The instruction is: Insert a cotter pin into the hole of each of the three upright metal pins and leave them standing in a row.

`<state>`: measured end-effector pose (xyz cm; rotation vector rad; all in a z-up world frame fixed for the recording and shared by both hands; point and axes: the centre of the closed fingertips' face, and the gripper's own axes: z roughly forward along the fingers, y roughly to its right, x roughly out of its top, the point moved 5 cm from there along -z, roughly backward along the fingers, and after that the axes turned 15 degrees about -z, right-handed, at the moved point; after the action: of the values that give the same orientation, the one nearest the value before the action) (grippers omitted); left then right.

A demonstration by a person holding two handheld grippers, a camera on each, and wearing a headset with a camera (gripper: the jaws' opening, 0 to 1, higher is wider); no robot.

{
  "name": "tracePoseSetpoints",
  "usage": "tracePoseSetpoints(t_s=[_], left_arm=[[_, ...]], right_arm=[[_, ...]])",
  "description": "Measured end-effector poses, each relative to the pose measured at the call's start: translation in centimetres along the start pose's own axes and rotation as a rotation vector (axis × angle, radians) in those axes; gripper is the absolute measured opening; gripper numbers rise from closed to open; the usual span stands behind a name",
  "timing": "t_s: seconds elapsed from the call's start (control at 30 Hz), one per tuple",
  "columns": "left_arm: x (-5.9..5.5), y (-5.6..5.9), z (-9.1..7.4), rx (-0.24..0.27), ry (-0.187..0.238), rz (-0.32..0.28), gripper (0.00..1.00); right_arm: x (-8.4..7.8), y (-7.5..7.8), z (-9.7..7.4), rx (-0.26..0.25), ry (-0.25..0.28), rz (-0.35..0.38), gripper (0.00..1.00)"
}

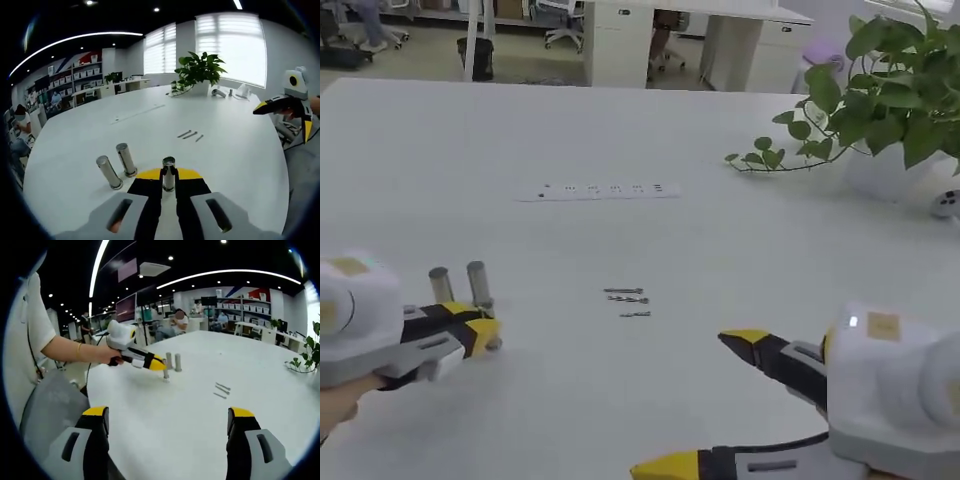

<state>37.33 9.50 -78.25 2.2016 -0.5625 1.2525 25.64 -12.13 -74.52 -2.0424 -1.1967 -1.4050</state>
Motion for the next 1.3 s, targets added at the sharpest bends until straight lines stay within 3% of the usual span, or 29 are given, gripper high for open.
tracePoseSetpoints(t_s=[0.63, 1.3], left_arm=[[-1.2, 2.2, -0.6, -0.121, -0.034, 0.055, 0.07], [-2.1, 1.8, -0.4, -0.091, -0.065, 0.078, 0.07]], right_arm=[[-0.2, -0.3, 0.3, 0.013, -0.012, -0.005, 1.0], [-0.3, -0.6, 0.3, 0.024, -0.012, 0.011, 0.97]])
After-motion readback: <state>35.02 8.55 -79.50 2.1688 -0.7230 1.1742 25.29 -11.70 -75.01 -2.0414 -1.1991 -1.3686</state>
